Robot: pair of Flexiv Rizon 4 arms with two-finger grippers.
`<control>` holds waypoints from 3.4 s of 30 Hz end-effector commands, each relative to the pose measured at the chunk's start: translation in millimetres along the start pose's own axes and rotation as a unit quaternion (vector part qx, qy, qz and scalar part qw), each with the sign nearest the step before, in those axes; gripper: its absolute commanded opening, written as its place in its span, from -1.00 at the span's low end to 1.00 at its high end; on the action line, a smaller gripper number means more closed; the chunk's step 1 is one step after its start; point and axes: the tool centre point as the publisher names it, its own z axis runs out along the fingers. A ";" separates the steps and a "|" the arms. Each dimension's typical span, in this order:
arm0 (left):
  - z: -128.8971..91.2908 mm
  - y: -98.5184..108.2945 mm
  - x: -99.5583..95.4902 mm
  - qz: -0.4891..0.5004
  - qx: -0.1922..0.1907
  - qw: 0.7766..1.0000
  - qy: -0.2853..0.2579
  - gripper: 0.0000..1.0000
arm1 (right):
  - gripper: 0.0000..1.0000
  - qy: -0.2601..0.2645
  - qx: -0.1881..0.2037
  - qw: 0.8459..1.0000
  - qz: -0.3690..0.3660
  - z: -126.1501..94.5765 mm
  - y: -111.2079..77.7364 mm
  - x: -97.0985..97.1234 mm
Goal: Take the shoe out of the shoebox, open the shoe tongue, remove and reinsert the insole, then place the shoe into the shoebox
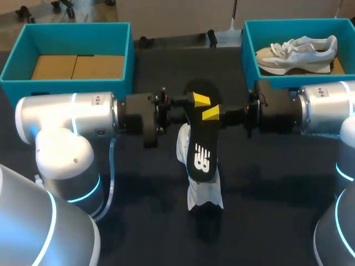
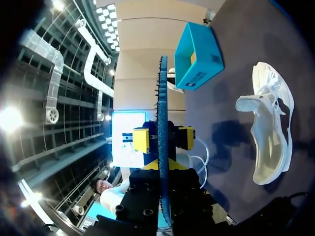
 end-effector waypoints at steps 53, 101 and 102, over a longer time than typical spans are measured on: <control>-15.3 -32.0 34.7 -0.364 0.048 0.930 0.023 -1.00 | 1.00 -0.092 -0.076 0.938 -0.326 -74.6 -19.3 5.2; -55.3 -52.1 -3.3 -0.506 0.075 0.859 0.021 -1.00 | 1.00 -0.125 0.092 0.807 -0.569 -91.2 0.8 22.0; -55.8 -53.5 -4.1 -0.508 0.075 0.858 0.020 -1.00 | 1.00 -0.144 0.084 0.786 -0.595 -94.7 1.9 16.1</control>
